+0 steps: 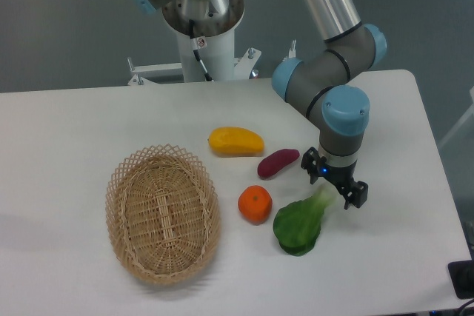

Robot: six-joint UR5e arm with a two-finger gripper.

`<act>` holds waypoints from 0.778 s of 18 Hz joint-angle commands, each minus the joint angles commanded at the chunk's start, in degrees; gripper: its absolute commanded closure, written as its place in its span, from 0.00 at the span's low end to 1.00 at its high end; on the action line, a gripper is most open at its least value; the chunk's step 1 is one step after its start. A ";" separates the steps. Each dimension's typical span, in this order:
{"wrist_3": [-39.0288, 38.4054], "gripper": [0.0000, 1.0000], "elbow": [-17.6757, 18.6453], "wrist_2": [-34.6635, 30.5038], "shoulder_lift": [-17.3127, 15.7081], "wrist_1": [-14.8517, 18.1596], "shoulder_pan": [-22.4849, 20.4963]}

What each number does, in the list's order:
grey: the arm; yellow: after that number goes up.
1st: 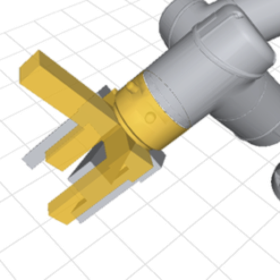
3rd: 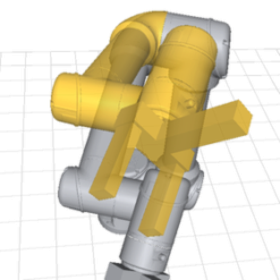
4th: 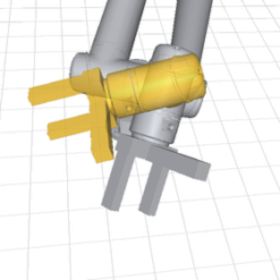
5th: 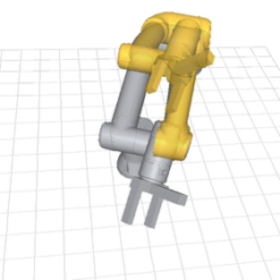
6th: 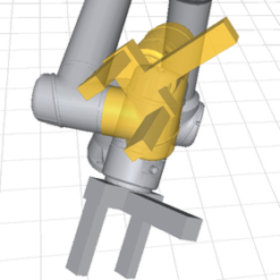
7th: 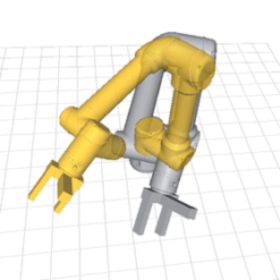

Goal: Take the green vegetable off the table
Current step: 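Move the open gripper down over the green bok choy stem, then close the gripper on the bok choy stem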

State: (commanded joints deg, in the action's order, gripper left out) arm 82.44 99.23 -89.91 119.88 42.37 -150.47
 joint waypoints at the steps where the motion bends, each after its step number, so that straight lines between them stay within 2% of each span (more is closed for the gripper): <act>1: -0.17 0.00 0.00 -0.17 0.18 -0.87 0.44; 5: -1.23 0.00 0.00 -1.67 0.97 -2.20 1.06; 9: -0.44 0.42 -0.18 -1.50 0.71 -2.37 1.06; 11: -0.35 0.52 -0.44 -1.58 0.71 -2.38 0.97; 14: -0.18 0.61 -0.53 -1.67 0.71 -2.38 0.97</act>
State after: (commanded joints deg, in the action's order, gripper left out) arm 82.27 98.70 -91.58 120.59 39.99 -149.50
